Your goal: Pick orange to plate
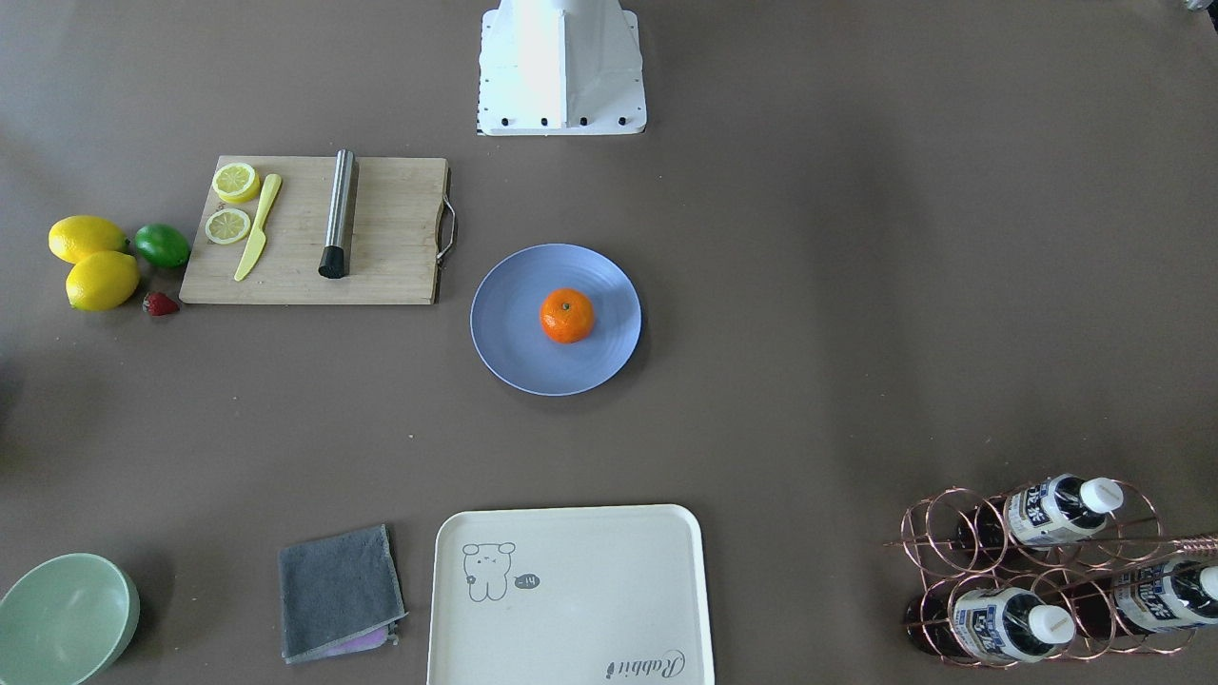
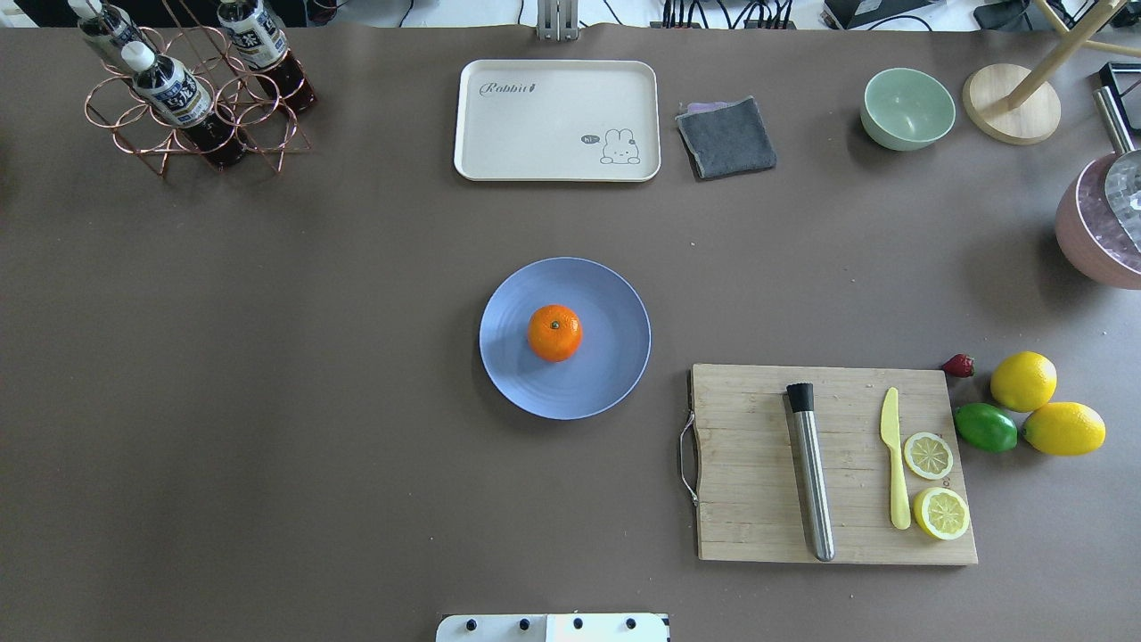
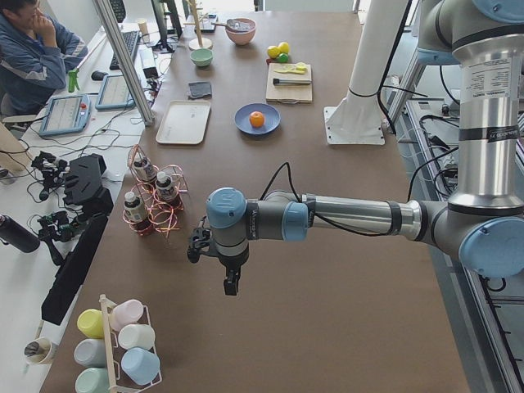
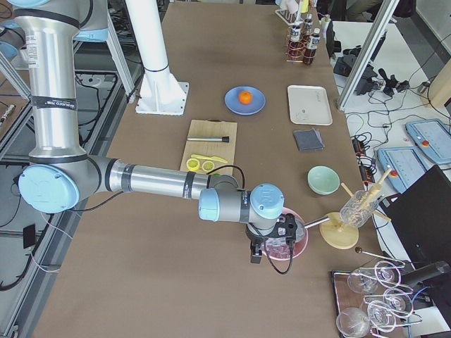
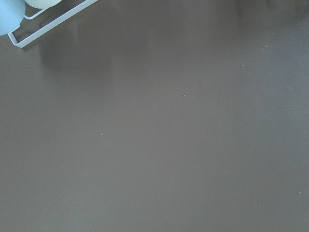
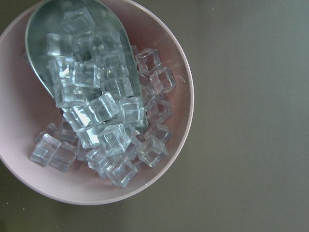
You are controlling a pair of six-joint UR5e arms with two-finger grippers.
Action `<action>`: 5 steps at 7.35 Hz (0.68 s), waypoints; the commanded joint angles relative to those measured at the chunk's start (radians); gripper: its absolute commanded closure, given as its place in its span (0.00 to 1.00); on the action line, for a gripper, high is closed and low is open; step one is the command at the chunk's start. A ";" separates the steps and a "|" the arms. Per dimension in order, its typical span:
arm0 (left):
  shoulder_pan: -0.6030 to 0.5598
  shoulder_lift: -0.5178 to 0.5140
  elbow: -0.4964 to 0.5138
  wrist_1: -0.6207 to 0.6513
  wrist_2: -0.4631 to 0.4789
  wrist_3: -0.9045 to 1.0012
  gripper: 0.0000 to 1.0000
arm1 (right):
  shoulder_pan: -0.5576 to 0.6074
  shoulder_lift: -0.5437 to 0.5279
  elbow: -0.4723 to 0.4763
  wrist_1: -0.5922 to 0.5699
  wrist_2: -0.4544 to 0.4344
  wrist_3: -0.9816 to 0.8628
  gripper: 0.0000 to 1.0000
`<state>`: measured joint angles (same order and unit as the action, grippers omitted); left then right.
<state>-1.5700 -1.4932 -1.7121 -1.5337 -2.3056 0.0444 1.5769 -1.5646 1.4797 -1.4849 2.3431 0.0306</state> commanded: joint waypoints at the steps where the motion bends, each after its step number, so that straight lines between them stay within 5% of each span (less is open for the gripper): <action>1: -0.001 0.001 0.000 0.001 0.000 0.000 0.02 | 0.000 -0.002 0.001 0.000 0.031 0.000 0.00; 5: -0.001 0.001 0.000 0.001 0.002 0.000 0.02 | 0.000 -0.002 0.008 0.002 0.045 -0.001 0.00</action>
<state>-1.5708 -1.4926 -1.7119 -1.5324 -2.3052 0.0445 1.5769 -1.5674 1.4806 -1.4846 2.3874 0.0304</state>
